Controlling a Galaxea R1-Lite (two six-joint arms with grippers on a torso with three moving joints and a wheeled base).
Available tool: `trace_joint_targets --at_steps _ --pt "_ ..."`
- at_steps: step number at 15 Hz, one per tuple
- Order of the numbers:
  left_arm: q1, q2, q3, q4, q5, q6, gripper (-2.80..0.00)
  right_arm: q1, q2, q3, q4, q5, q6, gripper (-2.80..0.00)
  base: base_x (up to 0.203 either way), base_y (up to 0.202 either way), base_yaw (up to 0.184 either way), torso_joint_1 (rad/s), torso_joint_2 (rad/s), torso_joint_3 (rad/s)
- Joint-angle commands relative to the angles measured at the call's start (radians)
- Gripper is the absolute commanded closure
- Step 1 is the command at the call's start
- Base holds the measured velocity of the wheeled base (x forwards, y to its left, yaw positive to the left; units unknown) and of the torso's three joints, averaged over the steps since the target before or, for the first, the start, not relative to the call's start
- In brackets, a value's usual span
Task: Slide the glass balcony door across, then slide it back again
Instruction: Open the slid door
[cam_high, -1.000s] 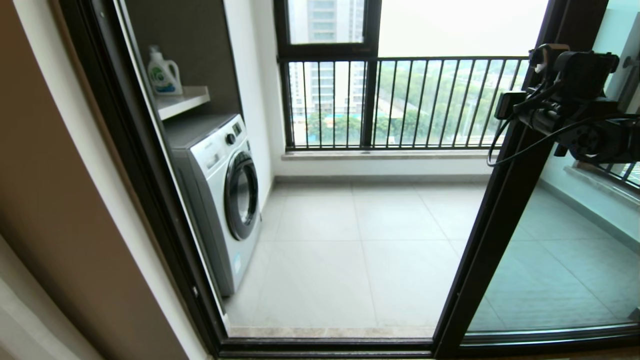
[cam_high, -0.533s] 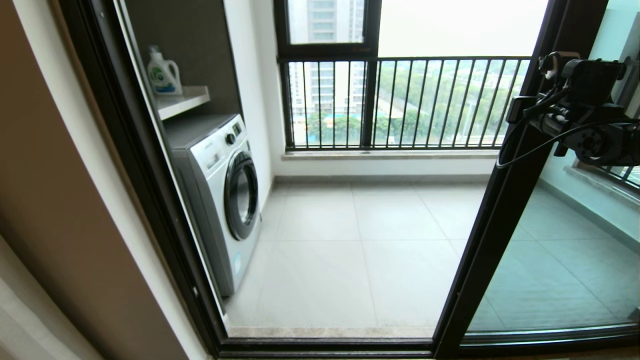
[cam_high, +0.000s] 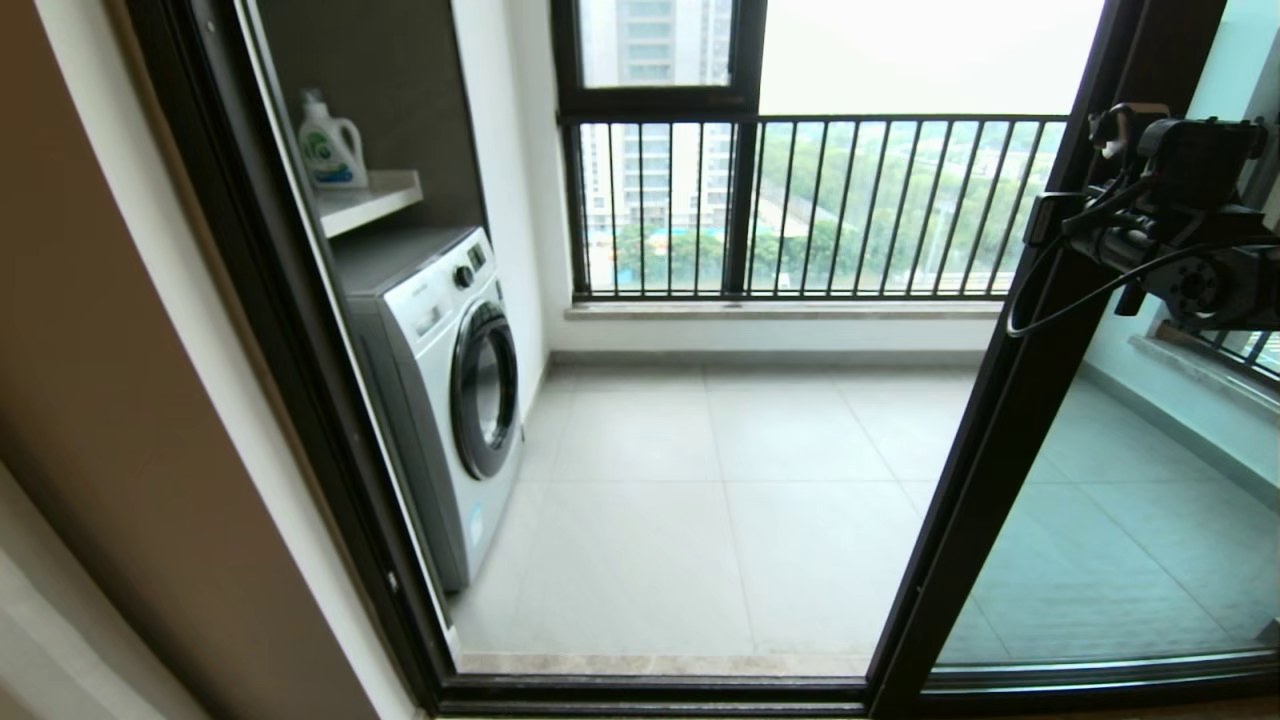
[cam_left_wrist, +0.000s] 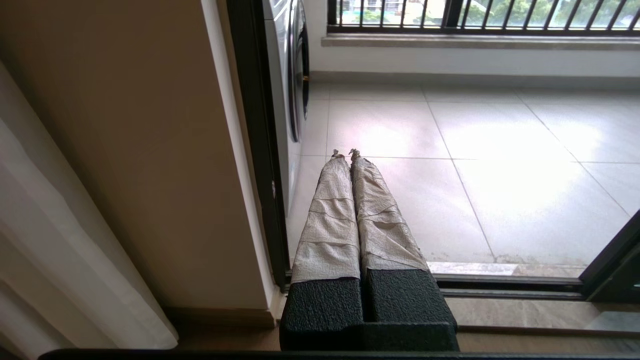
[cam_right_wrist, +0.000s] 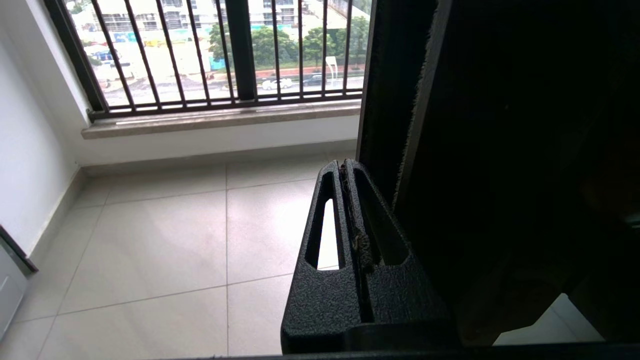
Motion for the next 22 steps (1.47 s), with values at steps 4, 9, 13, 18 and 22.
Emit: trace_joint_targets --at_steps 4,9,13,18,22 --pt "0.000 0.002 0.001 0.000 0.000 0.000 0.00 -0.036 -0.001 -0.001 -0.005 0.003 -0.002 0.00 0.000 0.000 0.000 0.000 0.00 0.000" --pt "0.000 0.002 0.000 0.000 0.000 0.000 0.00 -0.037 -0.004 -0.001 -0.005 0.003 -0.002 0.00 0.000 0.000 0.000 0.000 0.00 0.000" --pt "0.000 0.002 0.000 0.000 0.000 0.000 0.00 -0.037 -0.013 0.001 -0.005 0.002 -0.001 0.00 0.000 0.000 0.000 0.000 0.00 0.000" --pt "0.000 0.002 0.000 0.000 0.000 0.000 0.00 0.029 -0.099 0.013 -0.002 0.001 0.000 0.00 0.000 0.000 0.000 0.000 0.00 0.000" --pt "0.000 0.002 0.000 0.000 0.000 -0.002 0.00 0.082 -0.187 0.013 0.006 -0.004 -0.001 0.00 0.000 0.000 0.000 0.000 0.00 0.000"
